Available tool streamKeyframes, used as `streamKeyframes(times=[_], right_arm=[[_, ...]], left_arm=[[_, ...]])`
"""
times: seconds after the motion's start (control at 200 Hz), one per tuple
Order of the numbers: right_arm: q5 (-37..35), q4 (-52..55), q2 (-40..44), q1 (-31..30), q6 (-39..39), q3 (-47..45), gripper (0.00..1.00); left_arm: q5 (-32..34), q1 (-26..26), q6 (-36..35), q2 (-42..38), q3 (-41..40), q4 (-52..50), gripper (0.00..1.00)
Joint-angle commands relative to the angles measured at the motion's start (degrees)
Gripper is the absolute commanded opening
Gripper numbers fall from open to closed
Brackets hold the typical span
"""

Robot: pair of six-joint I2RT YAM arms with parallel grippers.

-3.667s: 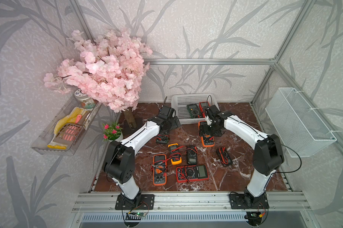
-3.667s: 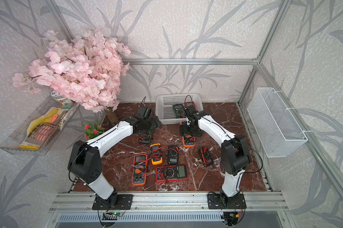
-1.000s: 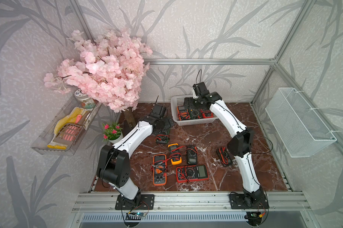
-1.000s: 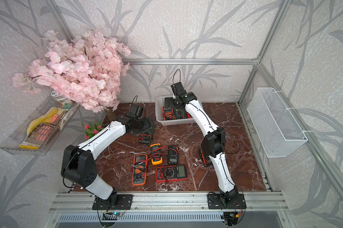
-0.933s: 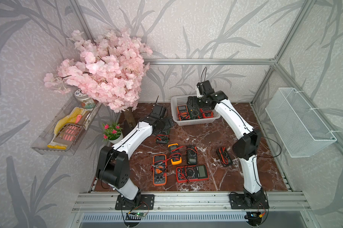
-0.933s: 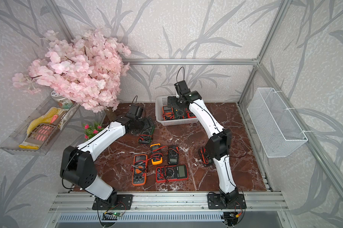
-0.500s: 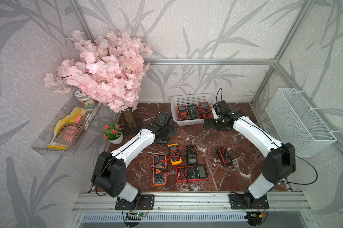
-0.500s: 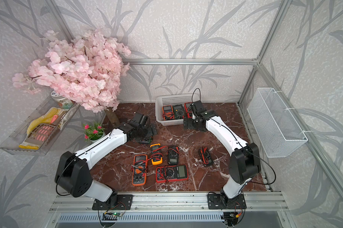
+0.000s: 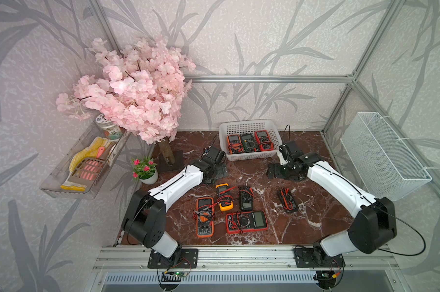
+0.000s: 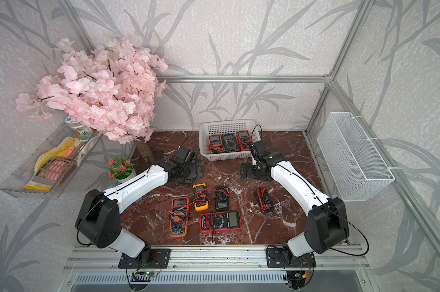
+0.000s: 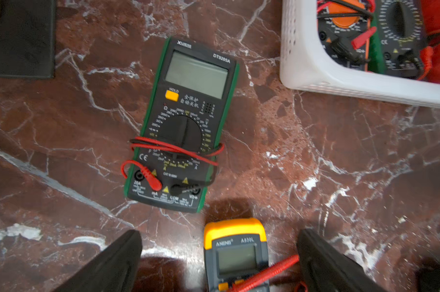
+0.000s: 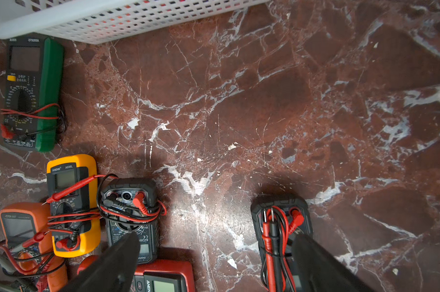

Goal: Put the multimeter into the basket
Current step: Pick up the multimeter from the center of the board.

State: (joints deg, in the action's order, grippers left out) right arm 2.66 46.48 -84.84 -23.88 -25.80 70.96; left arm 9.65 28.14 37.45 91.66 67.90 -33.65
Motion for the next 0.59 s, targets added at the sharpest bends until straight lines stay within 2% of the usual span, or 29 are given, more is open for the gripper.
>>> streamKeyframes(times=[0.0,0.09,0.305,0.515,0.59], right_arm=[[0.54,1.59,2.78,0.26,-1.77,-1.37,0.99],[1.13,-0.63,3.06,0.39,-2.39,-2.44,0.99],[1.22,-1.29,1.37,0.71,-3.25,0.16,0.99],[1.52,-1.15,-0.86,1.85,-2.59,2.78,0.99],[1.98,-1.04,-1.84,2.32,-2.65,3.79,0.99]], left_arm=[[4.25,-1.99,-6.46,3.9,5.34,-3.61,1.0],[4.61,-3.92,-9.25,6.44,7.48,-4.06,1.0],[-2.5,-9.43,-13.65,9.21,7.75,-0.66,1.0],[-9.86,-10.3,-18.55,13.21,9.0,1.01,1.0],[-10.45,-10.3,-19.13,14.91,9.69,1.02,1.0]])
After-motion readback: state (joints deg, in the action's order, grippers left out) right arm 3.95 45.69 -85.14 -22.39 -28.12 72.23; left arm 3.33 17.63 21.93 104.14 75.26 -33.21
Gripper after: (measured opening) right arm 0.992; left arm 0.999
